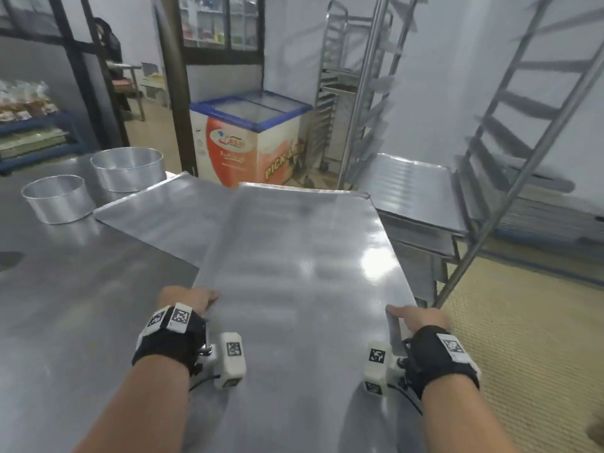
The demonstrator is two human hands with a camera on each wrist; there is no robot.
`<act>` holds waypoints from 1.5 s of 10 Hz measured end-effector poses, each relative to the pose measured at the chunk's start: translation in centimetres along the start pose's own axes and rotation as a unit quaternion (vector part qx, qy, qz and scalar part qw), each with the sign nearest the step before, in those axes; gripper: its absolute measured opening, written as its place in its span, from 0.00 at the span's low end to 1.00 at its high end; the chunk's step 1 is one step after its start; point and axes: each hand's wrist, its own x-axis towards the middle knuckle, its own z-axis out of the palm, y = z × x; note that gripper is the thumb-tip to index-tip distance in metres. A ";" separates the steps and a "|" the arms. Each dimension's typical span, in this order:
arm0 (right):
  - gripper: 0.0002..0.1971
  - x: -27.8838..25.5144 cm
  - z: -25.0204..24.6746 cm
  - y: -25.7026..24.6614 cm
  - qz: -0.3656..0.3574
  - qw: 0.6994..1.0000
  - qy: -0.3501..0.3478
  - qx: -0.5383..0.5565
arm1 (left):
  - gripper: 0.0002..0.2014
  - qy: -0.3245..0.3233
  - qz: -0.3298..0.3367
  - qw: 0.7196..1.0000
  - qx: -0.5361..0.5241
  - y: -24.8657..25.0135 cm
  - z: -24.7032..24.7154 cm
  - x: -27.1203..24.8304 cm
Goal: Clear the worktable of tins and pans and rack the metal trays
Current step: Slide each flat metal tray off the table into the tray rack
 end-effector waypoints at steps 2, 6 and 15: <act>0.22 1.8 -6.9 1.0 -0.012 0.999 0.042 0.022 | 0.26 -0.074 0.062 0.995 0.026 3.8 6.2 -1.0; 0.19 9.1 -14.4 0.3 0.027 0.988 0.105 0.107 | 0.11 -0.124 0.081 0.987 0.062 11.1 18.9 -1.6; 0.22 14.3 -15.6 -1.5 0.057 0.984 0.091 0.141 | 0.23 -0.122 0.062 0.985 0.101 14.0 26.2 -1.0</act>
